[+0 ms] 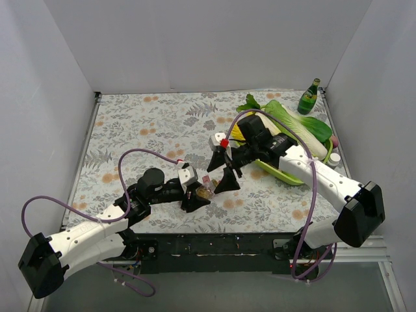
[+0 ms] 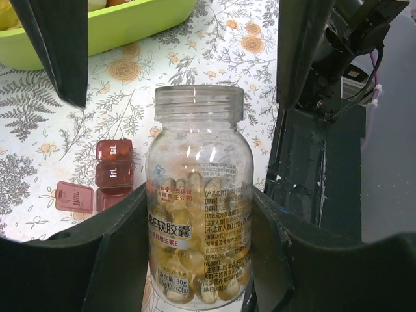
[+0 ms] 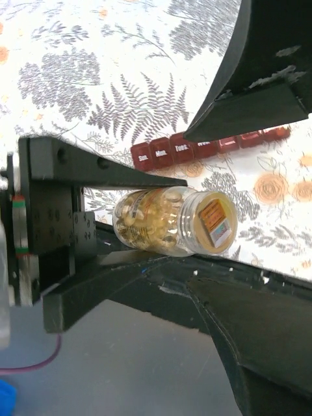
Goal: Sort the pills into containers
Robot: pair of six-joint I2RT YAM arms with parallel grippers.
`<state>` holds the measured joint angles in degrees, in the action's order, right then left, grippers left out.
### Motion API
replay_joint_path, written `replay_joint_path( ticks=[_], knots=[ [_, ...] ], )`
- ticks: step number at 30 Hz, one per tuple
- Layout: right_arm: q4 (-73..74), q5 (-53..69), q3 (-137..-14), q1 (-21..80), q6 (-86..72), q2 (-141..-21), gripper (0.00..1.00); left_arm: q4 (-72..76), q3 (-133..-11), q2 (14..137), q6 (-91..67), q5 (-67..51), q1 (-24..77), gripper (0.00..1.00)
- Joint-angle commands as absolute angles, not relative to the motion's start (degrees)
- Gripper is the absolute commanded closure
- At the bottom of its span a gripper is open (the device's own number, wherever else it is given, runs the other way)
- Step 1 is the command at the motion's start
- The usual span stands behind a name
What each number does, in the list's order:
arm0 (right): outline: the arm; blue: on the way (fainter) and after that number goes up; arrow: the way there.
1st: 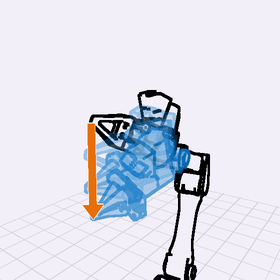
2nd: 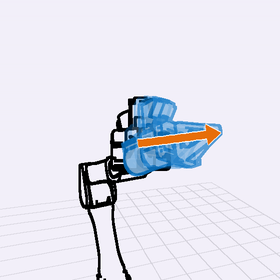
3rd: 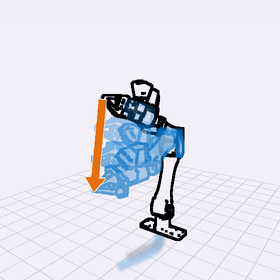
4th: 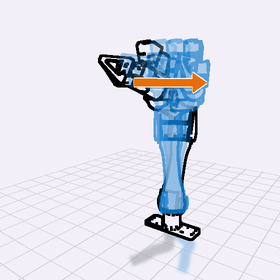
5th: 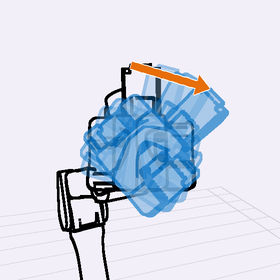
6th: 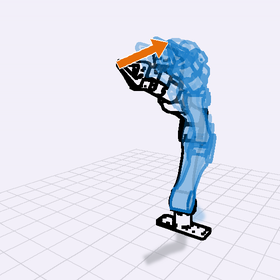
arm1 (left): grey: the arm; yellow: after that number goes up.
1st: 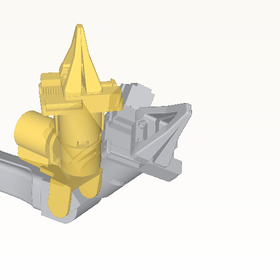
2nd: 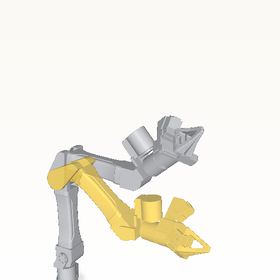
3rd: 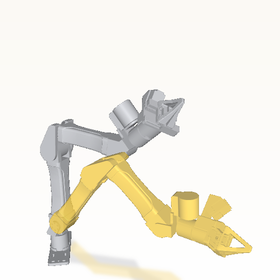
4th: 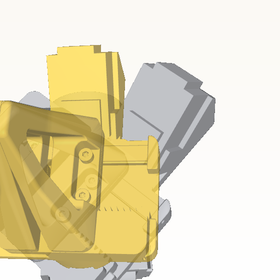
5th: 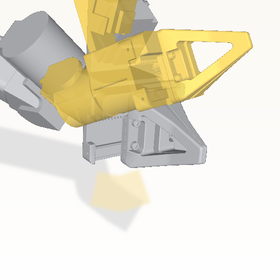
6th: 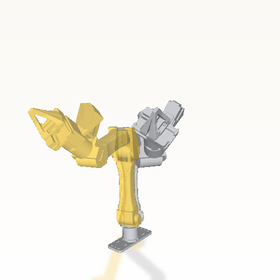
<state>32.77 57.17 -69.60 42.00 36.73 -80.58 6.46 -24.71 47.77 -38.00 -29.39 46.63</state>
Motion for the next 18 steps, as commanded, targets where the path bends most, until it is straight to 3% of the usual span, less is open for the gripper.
replay_joint_path(
  ticks=[1,3,11,18],
  knots=[
    [27.77,57.75,-70.05,39.64,16.81,-79.01,0.07,8.26,-23.91,45.62,-38.50,-28.30,46.76,1.00],
    [28.03,56.08,-69.35,39.46,9.53,-79.36,0.07,8.44,-23.56,45.27,-38.85,-26.81,46.76,1.00],
    [25.93,54.14,-64.25,39.81,4.05,-79.45,0.09,9.75,-23.64,45.88,-39.29,-25.05,46.84,1.00],
    [23.82,56.07,-64.51,40.52,1.06,-80.42,0.21,9.84,-24.08,47.11,-39.29,-24.43,46.76,1.00]
  ],
)
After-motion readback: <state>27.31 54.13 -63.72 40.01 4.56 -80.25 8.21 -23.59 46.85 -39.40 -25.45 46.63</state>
